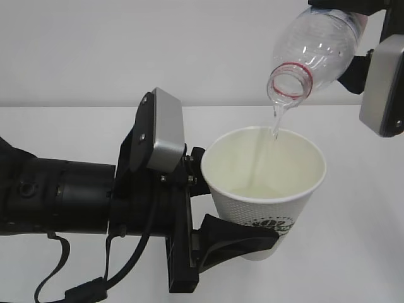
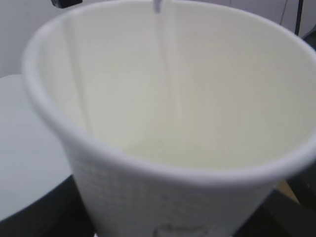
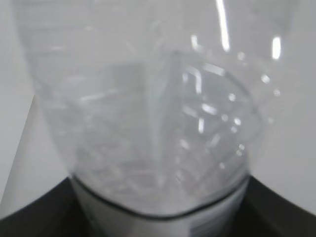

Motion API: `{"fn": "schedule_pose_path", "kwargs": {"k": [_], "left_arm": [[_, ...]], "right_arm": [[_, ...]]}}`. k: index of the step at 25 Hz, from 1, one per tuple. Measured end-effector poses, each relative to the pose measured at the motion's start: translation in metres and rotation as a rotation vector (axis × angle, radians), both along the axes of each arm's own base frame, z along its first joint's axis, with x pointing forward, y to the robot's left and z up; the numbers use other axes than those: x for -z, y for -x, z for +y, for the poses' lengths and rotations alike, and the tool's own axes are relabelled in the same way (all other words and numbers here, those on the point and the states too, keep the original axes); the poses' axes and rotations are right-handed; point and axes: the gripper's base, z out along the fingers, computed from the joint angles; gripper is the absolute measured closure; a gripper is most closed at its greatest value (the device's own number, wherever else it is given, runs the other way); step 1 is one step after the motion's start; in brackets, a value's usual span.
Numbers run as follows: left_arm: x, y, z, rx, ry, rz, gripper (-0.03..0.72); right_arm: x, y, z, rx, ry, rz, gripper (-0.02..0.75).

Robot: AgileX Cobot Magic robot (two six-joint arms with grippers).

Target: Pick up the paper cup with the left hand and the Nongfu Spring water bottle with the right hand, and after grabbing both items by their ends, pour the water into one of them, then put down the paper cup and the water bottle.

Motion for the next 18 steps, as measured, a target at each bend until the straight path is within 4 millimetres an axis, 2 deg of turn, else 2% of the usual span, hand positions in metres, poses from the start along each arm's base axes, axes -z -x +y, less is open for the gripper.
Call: {"fn": "schedule_pose_path", "kwargs": {"k": [18], "left_arm": [[0.0003, 0.0000, 0.0001, 0.001, -0.003, -0.001, 0.171]], "right_arm": [[-0.0023, -0.0011, -0.0008, 0.014, -0.017, -0.014, 0.257]]}}
